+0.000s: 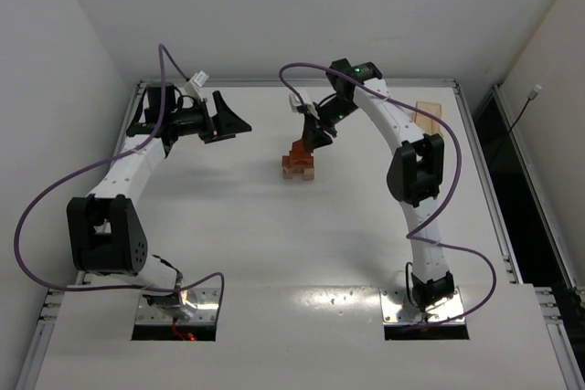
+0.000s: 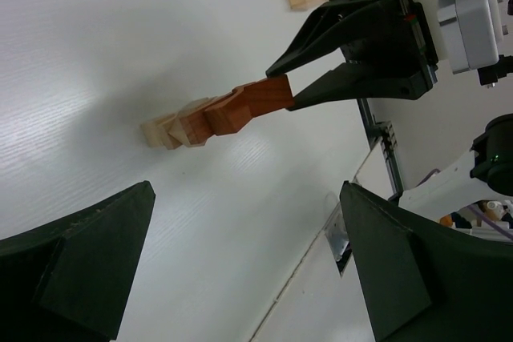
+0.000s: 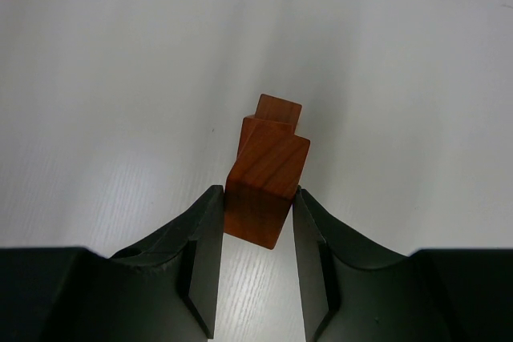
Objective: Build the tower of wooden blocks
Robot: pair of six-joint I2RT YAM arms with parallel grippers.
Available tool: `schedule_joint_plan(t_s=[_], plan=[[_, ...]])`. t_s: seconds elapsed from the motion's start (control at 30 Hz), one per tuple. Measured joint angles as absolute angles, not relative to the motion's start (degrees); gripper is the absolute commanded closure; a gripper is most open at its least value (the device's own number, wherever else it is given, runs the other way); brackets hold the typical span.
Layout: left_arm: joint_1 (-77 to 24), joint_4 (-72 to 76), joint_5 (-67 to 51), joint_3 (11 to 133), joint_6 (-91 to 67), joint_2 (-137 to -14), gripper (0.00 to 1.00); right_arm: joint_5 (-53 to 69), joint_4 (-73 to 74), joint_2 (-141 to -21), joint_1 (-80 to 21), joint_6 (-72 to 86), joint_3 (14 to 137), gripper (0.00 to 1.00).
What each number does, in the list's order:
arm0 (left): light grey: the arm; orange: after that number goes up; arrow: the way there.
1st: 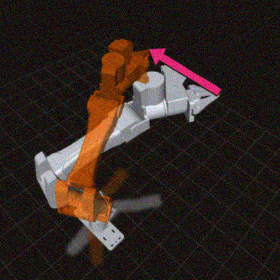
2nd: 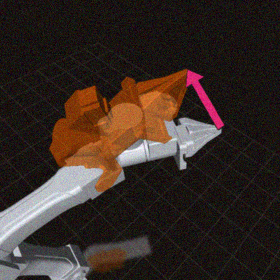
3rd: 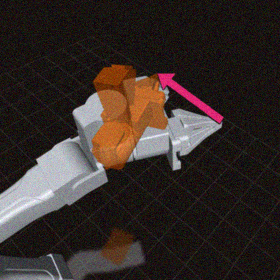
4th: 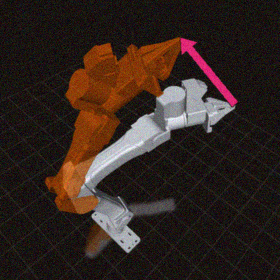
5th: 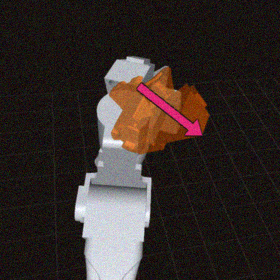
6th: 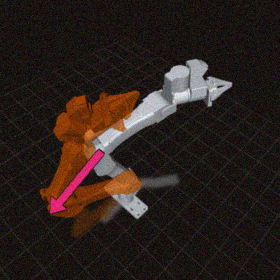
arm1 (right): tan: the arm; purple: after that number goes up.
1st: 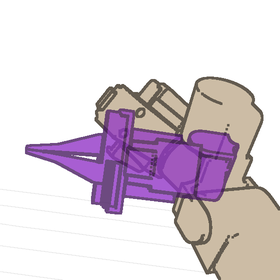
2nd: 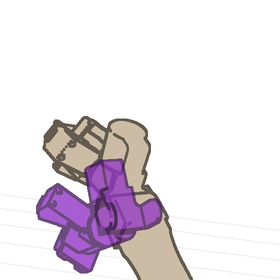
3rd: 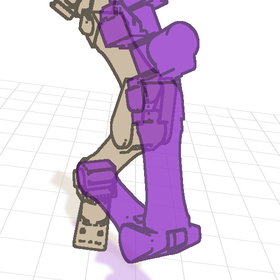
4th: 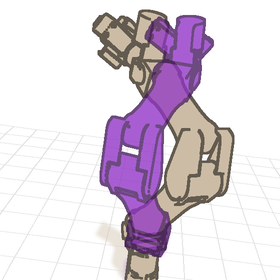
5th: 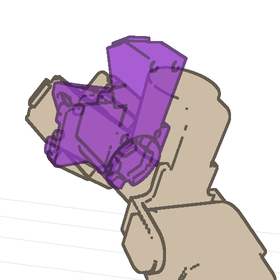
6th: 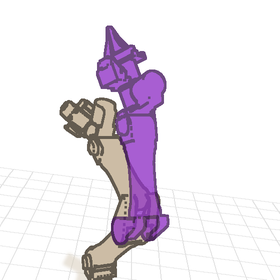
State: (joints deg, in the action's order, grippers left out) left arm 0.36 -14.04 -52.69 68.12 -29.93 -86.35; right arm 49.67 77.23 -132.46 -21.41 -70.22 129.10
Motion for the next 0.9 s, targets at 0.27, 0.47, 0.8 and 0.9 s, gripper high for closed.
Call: schedule_joint_plan(t_s=[0.27,0.47,0.8,0.9], plan=[[0.36,-14.04,-51.92,68.12,-30.06,-86.41,0.0,49.67,77.21,-132.99,-21.41,-69.63,129.1,0.96],[0.36,-14.09,-51.22,68.12,-30.06,-86.67,0.0,49.67,77.21,-133.16,-21.41,-69.28,129.1,0.93],[-0.01,-14.09,-51.13,68.12,-30.06,-87.29,0.0,49.69,77.21,-134.13,-21.41,-69.14,129.14,0.88],[-0.01,-14.09,-51.13,68.12,-30.06,-87.33,0.0,49.67,77.21,-134.39,-21.41,-69.14,129.14,0.88]])
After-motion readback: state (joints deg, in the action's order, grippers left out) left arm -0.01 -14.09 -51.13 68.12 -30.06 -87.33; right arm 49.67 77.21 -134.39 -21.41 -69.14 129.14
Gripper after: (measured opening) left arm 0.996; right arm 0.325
